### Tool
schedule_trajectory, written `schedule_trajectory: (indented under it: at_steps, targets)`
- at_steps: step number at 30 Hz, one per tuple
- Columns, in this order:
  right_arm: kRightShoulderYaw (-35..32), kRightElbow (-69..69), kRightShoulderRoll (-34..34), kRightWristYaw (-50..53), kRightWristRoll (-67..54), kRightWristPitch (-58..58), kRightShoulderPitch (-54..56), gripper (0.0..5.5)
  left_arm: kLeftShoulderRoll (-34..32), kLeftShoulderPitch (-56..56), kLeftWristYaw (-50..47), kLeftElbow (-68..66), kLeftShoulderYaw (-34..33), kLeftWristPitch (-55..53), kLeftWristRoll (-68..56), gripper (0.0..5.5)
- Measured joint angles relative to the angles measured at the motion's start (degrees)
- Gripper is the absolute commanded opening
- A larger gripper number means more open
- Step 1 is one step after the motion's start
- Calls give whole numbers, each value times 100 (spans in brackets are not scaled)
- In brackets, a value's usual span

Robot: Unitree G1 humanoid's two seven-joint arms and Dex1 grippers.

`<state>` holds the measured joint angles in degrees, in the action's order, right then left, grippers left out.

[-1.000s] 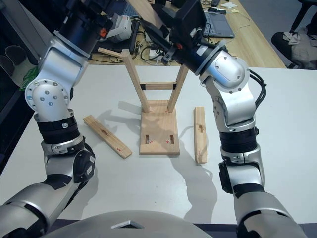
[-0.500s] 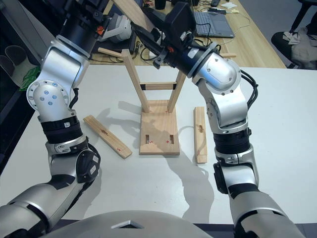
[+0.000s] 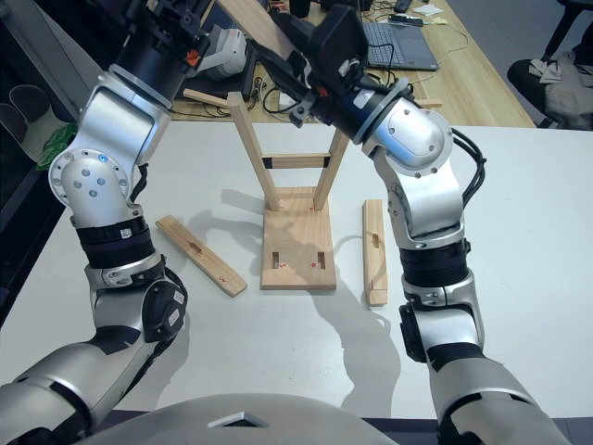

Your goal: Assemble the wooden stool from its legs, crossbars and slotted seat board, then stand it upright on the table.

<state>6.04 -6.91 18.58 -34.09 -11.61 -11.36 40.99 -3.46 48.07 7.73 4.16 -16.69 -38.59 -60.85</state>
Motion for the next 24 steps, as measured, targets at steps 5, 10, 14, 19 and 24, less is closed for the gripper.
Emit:
schedule_trajectory:
  at_steps: [5,10,14,19,24]
  targets:
    - [2,12,1,-28,0,18,0,128,-14,-28,2,26,4,-9,-48,41]
    - [4,32,3,-53,15,17,-1,128,-103,-45,25,32,41,-57,-48,41]
    - [51,88,2,-136,59,43,-18,128,-287,-193,130,164,116,-217,-61,41]
    - [96,186,5,-226,108,99,-31,128,-563,-318,285,253,223,-338,-58,41]
    - [144,221,14,-280,182,123,-54,166,-709,-449,351,352,279,-395,-72,41]
